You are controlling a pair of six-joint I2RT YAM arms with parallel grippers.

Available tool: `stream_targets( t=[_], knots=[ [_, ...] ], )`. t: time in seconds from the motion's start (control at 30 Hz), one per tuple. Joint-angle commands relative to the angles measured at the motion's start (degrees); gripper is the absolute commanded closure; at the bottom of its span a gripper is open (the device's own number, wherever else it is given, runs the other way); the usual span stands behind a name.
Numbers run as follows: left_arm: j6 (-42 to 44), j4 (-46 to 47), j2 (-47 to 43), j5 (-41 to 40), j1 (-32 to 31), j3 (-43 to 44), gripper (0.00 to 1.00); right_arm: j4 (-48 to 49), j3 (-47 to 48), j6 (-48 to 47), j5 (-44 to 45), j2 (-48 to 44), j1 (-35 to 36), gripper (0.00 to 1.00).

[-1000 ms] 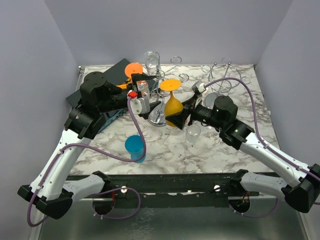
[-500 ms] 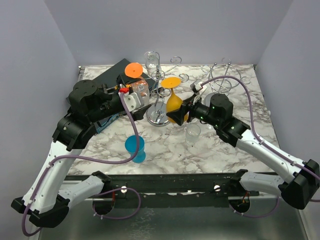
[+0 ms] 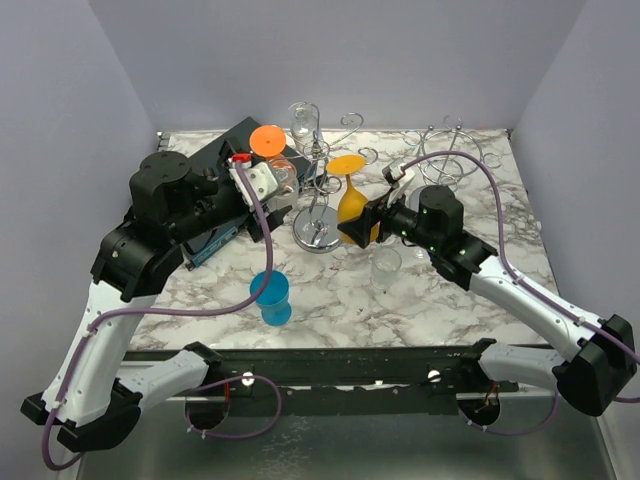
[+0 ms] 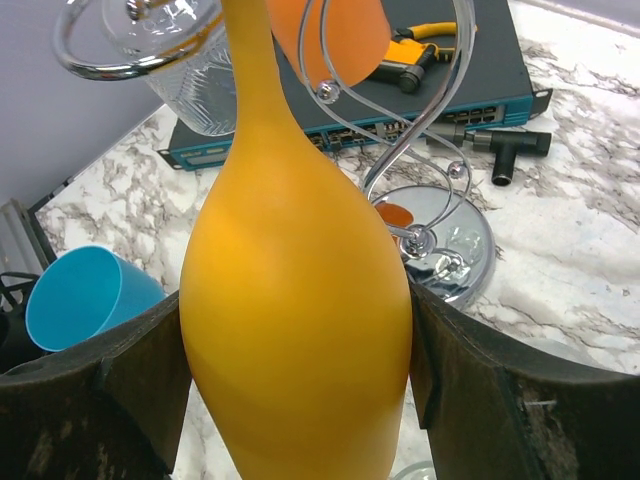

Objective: Place the wine glass upside down on the wine glass rack
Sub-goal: Turn the wine glass upside down at the wine rack.

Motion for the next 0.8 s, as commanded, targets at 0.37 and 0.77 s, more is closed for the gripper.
stream_targets(
  t=[0.37, 0.77],
  knots=[
    [-4.2, -10.5, 5.2, -8.3, -0.3, 7.4, 0.01, 5.2, 0.8, 0.1, -1.8, 5.2, -2.0, 0.27],
    [-4.3, -11.5, 6.1, -9.8, -0.3, 9.6, 0.01, 7.5, 1.7, 0.2, -3.2, 8.4, -2.2, 0.28]
  ],
)
